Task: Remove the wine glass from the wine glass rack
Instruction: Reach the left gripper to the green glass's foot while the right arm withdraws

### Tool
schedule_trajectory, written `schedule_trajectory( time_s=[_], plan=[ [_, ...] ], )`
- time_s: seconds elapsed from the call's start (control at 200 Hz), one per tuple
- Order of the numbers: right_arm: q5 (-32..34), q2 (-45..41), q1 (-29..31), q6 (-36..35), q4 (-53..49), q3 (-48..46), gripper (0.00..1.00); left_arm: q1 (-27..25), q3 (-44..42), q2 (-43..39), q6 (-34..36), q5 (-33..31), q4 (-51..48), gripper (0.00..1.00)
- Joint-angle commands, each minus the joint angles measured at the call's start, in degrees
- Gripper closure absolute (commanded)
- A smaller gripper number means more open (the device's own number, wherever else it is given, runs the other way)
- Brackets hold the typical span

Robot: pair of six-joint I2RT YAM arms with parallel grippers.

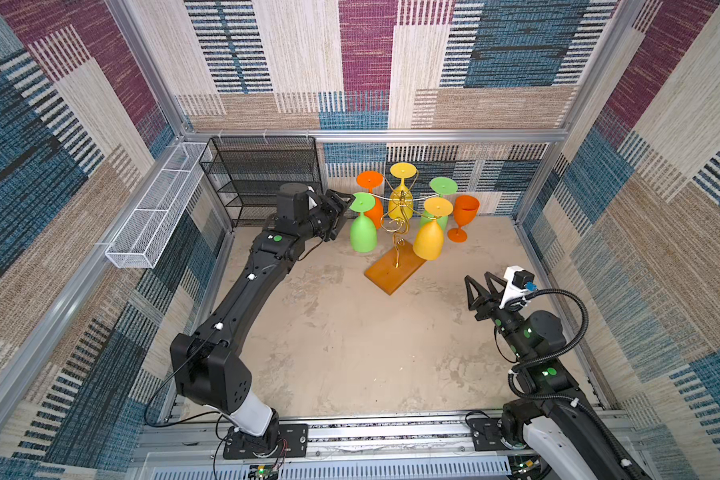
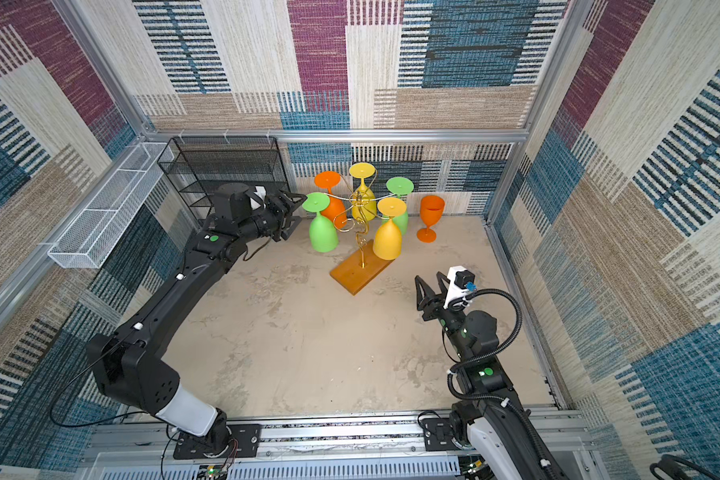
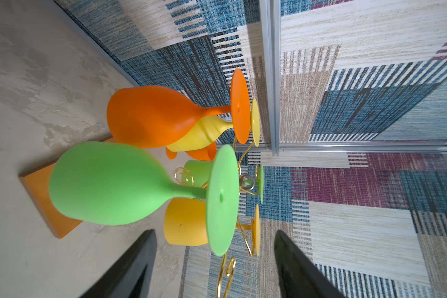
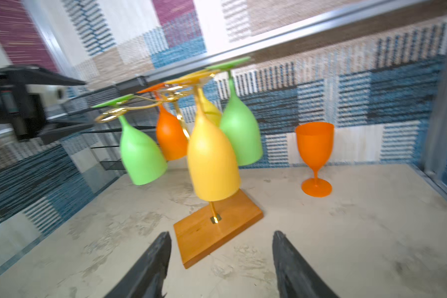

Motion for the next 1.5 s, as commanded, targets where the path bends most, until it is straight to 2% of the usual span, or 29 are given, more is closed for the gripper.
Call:
schedule_trajectory(
  time_s=[0.0, 0.195, 0.371, 0.611, 1.062, 1.357, 1.497],
  plan=[
    [-5.81, -0.66, 2.24, -3.88, 9.94, -0.81, 0.36, -0.59, 2.24, 1.66, -3.76, -3.25, 2.25, 0.28],
    [-7.0, 0.51, 7.1, -6.36, 9.83, 0.76, 0.37, -1.08, 2.6, 2.32, -4.59, -5.14, 3.67, 0.4],
    [-5.43, 0.65, 11.1, -7.88, 7.11, 2.82, 0.38, -1.3, 2.81, 2.39, -5.05, -5.47, 4.53, 0.53],
    [-2.51, 0.58, 14.55, -8.84, 4.7, 4.3, 0.39, -1.78, 2.07, 2.04, -4.96, -5.15, 5.34, 0.6],
    [-0.42, 1.3, 17.09, -9.47, 2.68, 5.95, 0.41, -2.28, 0.8, 0.81, -4.88, -5.77, 6.29, 0.78],
    [-0.43, 3.27, 17.98, -9.83, 2.41, 7.69, 0.4, -2.46, 0.1, 0.61, -4.79, -6.16, 6.48, 0.97],
    [0.07, 3.71, 18.17, -10.08, 2.23, 7.98, 0.41, -2.46, 0.28, 0.51, -4.79, -6.21, 6.33, 1.0]
  ],
)
